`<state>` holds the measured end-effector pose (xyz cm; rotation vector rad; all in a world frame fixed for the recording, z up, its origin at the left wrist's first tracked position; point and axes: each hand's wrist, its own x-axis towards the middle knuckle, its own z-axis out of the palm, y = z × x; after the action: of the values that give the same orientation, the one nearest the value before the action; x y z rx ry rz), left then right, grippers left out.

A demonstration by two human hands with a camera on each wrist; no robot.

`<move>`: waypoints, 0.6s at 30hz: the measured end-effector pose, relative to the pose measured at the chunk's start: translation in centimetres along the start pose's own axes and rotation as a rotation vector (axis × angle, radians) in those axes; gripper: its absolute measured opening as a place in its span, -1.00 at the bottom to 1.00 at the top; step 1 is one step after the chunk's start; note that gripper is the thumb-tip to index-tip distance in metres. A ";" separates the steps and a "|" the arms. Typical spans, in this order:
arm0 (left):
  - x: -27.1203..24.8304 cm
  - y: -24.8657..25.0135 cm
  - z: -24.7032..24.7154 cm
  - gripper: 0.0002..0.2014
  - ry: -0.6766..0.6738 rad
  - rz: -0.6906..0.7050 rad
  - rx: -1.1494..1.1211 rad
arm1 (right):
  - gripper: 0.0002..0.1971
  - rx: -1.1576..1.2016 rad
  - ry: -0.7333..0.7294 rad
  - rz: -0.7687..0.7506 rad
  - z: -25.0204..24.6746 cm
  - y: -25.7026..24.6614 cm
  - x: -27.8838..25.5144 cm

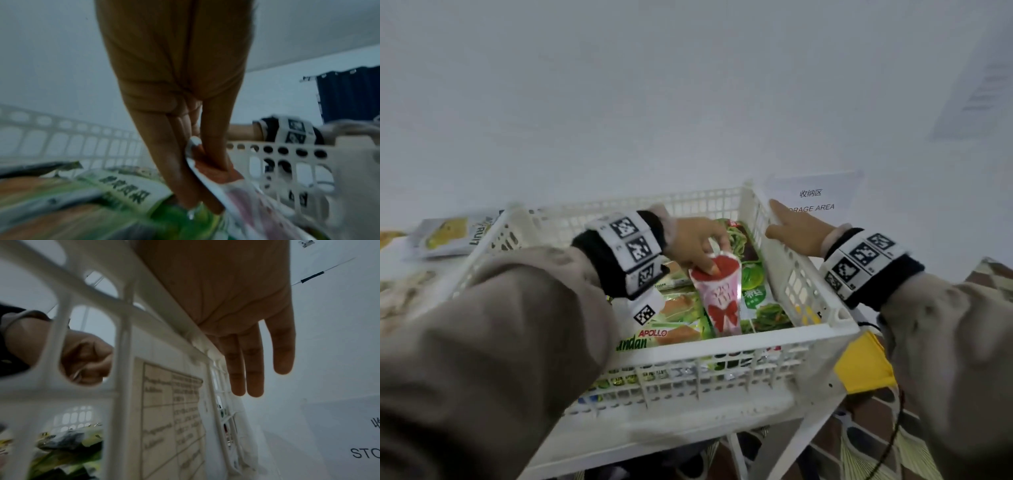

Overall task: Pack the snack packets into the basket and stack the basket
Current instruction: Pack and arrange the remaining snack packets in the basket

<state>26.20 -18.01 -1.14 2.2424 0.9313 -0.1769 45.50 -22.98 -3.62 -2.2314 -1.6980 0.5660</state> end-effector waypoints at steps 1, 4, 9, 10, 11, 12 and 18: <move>0.4 0.0 0.6 -0.80 -0.014 -0.016 0.041 | -0.43 0.010 -0.004 0.000 0.0 0.0 0.0; 1.0 0.0 1.7 -0.69 -0.040 -0.023 0.239 | -0.41 0.030 -0.013 0.013 0.0 0.1 -0.1; 0.8 0.3 2.1 -0.51 -0.057 0.058 0.546 | -0.38 0.047 -0.023 0.013 0.0 0.2 0.0; 0.8 0.3 2.3 -0.51 -0.102 0.045 0.544 | -0.36 0.049 -0.027 0.013 0.0 0.1 0.0; 0.8 0.2 2.5 -0.52 -0.156 0.024 0.534 | -0.35 0.050 -0.032 0.011 -0.1 0.2 0.0; 0.8 0.1 2.7 -0.53 -0.207 0.006 0.527 | -0.34 0.051 -0.032 0.010 -0.1 0.1 0.0; 0.6 0.4 2.9 -0.55 -0.212 -0.010 0.536 | -0.35 0.028 -0.036 0.000 -0.1 0.1 0.1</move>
<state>27.31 -19.70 -3.30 2.6317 0.8490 -0.7281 45.66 -22.88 -3.60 -2.2142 -1.6966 0.6297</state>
